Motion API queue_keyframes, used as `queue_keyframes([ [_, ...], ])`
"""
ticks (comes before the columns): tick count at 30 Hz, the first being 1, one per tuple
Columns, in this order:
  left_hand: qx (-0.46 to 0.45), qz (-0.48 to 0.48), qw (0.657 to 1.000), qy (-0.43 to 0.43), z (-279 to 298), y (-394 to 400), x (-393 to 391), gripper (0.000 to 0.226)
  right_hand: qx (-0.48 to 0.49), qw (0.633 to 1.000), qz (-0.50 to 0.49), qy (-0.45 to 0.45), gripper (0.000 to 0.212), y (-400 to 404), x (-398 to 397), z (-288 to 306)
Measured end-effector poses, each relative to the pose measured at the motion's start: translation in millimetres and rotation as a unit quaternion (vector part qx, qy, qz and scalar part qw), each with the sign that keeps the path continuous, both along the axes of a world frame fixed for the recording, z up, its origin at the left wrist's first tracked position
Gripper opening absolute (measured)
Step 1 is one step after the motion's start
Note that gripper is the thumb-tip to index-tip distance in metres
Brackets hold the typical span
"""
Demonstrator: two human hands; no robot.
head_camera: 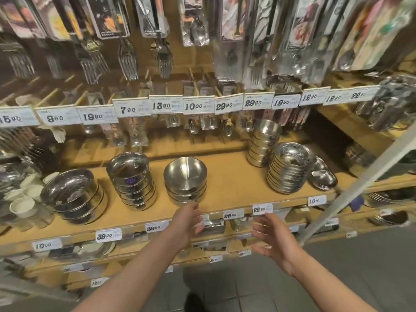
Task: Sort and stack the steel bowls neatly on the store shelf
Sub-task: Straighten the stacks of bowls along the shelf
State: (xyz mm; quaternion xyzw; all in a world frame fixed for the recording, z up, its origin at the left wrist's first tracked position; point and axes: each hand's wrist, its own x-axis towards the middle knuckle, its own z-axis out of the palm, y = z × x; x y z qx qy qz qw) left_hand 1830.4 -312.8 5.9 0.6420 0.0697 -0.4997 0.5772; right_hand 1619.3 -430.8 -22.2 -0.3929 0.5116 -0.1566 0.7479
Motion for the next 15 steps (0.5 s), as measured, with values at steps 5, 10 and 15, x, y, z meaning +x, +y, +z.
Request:
queue_keyframes([
  [5,-0.003,0.063,0.998,0.001,-8,-6,33,0.016,0.003,1.0,0.014,0.014,0.039,-29,31,-3],
  [10,-0.035,0.122,0.992,-0.002,-11,-20,74,0.028,0.008,0.997,0.073,0.008,0.034,-48,109,-6],
  [15,-0.071,0.108,0.992,-0.012,-27,-38,97,0.04,0.017,0.993,0.115,0.016,0.032,-64,187,-30],
])
